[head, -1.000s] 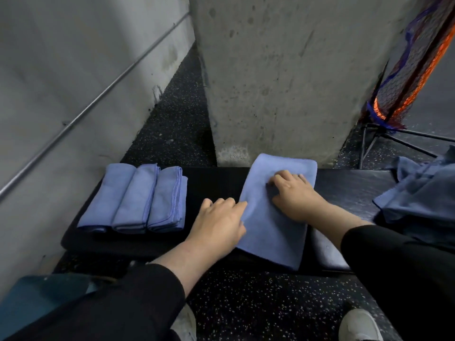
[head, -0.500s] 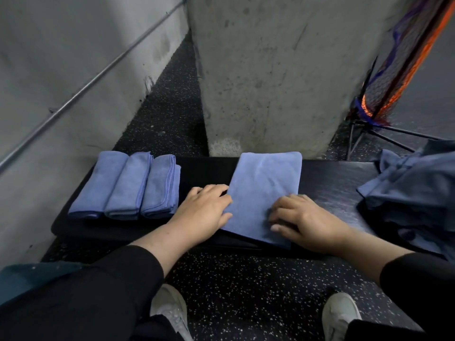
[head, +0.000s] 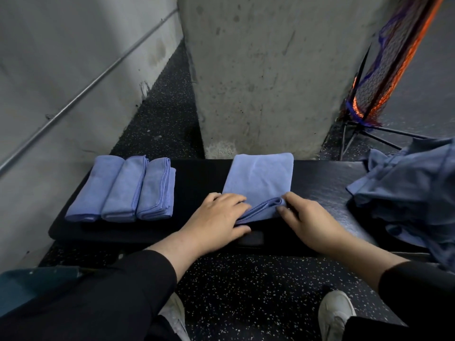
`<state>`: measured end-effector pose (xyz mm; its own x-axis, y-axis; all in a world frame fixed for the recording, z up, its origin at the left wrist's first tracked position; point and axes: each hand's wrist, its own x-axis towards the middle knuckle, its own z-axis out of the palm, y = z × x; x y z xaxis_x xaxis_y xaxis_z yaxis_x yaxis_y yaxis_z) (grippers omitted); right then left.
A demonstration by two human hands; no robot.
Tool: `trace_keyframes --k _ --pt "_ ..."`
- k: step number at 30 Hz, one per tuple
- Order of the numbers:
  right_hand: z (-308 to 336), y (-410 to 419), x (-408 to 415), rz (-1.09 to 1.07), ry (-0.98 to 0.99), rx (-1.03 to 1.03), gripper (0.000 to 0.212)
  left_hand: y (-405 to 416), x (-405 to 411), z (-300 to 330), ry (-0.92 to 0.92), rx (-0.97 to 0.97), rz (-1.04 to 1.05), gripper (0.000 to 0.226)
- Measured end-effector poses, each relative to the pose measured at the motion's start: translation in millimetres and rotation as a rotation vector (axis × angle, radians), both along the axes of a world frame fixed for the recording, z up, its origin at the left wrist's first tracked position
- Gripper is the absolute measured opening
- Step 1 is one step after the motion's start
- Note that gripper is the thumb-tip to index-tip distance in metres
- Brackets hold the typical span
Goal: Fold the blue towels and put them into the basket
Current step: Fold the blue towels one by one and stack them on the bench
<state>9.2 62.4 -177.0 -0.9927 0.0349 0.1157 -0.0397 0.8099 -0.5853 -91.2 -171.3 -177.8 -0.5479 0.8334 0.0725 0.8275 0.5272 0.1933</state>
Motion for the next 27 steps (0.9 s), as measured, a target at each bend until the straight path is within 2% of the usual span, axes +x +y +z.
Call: trace_keyframes --k 3,5,8,10,13,15,18,22,24,26,27 --pt "0 6 -4 -0.099 0.005 -0.102 0.017 1 -11 1 -0.091 0.149 0.138 0.018" --pt "1 11 -6 -0.130 0.011 -0.153 0.014 0 -15 8 -0.276 0.246 0.224 0.009" --pt "4 14 -3 -0.022 -0.033 -0.088 0.010 2 -15 18 -0.517 0.327 0.312 0.009" --pt "3 13 0 0.077 -0.059 0.032 0.023 4 -14 20 -0.554 0.347 0.326 0.011" --pt "2 14 1 0.081 -0.032 0.074 0.011 6 -15 23 -0.592 0.374 0.348 0.016" --pt "7 17 -1 0.029 -0.050 0.050 0.008 5 -17 24 -0.625 0.400 0.342 0.024" --pt "29 16 -2 0.036 -0.185 -0.117 0.013 -1 -19 32 -0.770 0.412 0.300 0.027" --pt "44 12 2 0.054 -0.344 -0.309 0.012 -14 -22 39 -0.938 0.285 0.324 0.039" --pt "38 10 1 -0.009 -0.312 -0.313 0.016 -18 -23 39 -0.946 0.262 0.364 0.033" --pt "33 8 -5 -0.077 -0.268 -0.254 0.021 -17 -25 38 -0.956 0.315 0.414 0.019" --pt "30 7 -10 -0.108 -0.253 -0.225 0.021 -15 -27 38 -0.956 0.356 0.446 0.022"
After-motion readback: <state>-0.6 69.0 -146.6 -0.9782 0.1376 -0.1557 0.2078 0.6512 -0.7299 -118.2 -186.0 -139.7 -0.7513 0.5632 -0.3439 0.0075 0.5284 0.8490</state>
